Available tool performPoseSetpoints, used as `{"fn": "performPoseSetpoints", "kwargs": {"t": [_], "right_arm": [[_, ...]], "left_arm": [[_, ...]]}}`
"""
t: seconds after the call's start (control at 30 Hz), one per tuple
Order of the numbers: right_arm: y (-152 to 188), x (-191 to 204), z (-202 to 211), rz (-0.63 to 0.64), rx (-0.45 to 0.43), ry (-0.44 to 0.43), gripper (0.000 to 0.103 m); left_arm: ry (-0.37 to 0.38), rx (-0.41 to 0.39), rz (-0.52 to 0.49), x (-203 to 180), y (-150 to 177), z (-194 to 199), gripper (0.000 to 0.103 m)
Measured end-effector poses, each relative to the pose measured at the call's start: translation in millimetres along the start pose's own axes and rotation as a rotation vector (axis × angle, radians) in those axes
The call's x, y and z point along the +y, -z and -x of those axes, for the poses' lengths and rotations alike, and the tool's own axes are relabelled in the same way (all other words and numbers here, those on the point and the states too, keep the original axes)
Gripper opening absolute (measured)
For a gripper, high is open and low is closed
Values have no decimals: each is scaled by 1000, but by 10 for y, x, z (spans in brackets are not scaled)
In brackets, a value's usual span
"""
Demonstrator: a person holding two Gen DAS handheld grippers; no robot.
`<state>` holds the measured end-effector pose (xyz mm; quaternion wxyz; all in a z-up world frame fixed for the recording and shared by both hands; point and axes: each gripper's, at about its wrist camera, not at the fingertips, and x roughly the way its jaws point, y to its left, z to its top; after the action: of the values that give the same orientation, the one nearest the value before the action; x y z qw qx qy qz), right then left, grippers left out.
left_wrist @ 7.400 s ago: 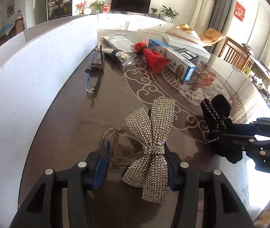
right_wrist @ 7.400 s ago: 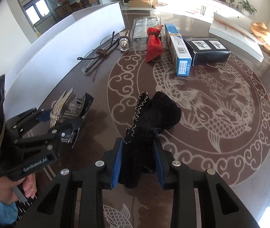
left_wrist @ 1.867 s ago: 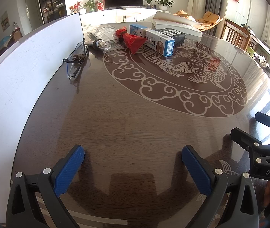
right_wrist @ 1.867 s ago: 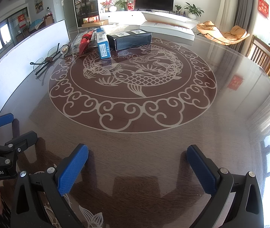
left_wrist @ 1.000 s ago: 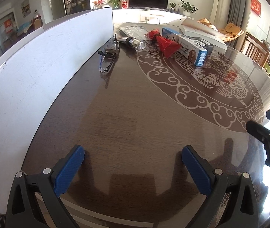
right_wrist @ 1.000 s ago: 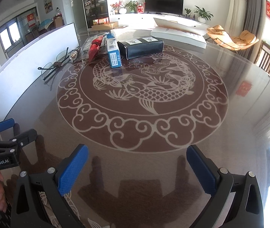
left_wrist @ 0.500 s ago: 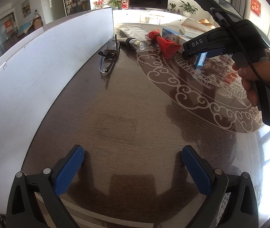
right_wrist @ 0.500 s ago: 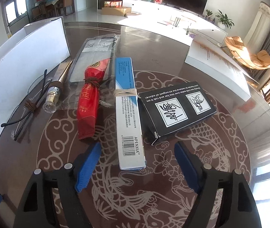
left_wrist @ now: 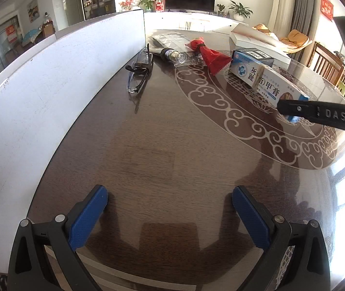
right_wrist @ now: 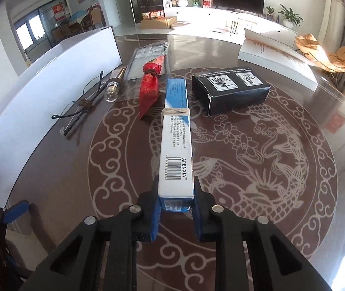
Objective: Organize objects
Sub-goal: 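Lift and turn the nail cream box with the right tool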
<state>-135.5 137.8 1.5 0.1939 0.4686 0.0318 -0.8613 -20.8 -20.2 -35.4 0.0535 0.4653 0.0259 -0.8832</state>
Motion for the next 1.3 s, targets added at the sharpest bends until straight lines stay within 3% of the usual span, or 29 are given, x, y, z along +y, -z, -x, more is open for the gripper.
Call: {"fn": "performPoseSetpoints", "kwargs": {"t": [0.23,0.47,0.53,0.67,0.7,1.0,1.13,1.3], "right_arm": [[701,-527,449,-323,-60,-189,23],[983,-962,604,-501,-92,-156,32],[987,-962,648,-492,-102,-132,38],[956,-850,705,-439,-126,-77,77],[951,-851,692,-424,-138,-71,79],[711,-574,687,-187,-129,32,87],[521,-482,518,-82,-61,75,89],[376,-473,217,-6,59,254,89]], "left_arm": [[0,0,0,0,2,1,103],[0,0,1,0,3,1,103],[-1,0,1,0,4,2,103],[-1,-1,1,0,4,2,103],[-1,-1,1,0,5,3,103],[-1,-1,2,1,8,4,103],[-3,-2,2,-3,3,-2,103],[-3,-2,2,-2,5,0,103]]}}
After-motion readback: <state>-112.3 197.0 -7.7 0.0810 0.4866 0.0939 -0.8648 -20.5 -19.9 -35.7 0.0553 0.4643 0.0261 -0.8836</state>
